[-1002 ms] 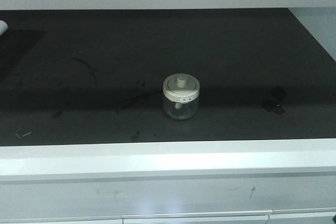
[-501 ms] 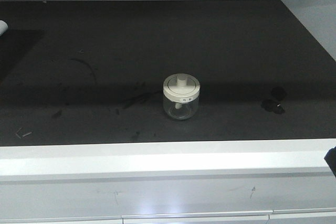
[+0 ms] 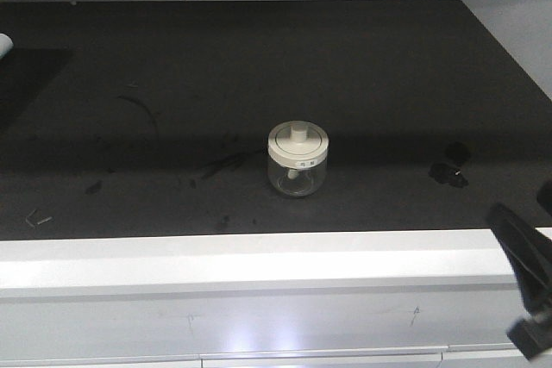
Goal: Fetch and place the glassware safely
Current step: 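Reach the right gripper into the cabinet over the white-lidded glass jar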
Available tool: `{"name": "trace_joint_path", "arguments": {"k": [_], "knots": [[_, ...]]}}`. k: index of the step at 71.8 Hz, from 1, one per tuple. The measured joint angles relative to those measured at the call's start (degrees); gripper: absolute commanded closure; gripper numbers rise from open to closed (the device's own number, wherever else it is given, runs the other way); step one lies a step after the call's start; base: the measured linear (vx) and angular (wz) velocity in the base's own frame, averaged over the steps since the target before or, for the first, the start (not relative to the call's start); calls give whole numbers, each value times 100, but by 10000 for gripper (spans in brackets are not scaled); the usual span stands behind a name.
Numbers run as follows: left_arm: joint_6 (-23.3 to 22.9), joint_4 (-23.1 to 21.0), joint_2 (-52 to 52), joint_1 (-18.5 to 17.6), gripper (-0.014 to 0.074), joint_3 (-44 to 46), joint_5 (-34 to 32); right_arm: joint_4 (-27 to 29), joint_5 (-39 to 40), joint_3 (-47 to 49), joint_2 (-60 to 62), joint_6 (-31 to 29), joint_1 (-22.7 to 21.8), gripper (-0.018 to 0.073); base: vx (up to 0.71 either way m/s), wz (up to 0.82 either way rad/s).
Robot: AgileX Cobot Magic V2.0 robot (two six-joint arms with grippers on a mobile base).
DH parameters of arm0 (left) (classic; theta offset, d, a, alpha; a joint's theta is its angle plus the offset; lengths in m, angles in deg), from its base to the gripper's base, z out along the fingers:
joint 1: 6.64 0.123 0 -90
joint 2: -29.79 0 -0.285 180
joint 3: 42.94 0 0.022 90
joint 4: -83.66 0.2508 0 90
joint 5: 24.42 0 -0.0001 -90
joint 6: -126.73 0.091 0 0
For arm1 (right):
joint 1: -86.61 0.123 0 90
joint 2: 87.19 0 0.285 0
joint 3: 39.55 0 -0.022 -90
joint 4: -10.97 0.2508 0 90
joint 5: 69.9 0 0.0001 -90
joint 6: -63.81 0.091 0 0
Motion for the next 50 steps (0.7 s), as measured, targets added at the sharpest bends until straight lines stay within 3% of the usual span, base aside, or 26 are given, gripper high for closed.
{"name": "trace_joint_path", "arguments": {"k": [25,50], "knots": [[0,0,0,0,603,0,0,-176,2324,946,-2983,0,11,78,0,0],[0,-5,0,0,603,0,0,-449,2672,2730,-5772,24,40,78,0,0]]}}
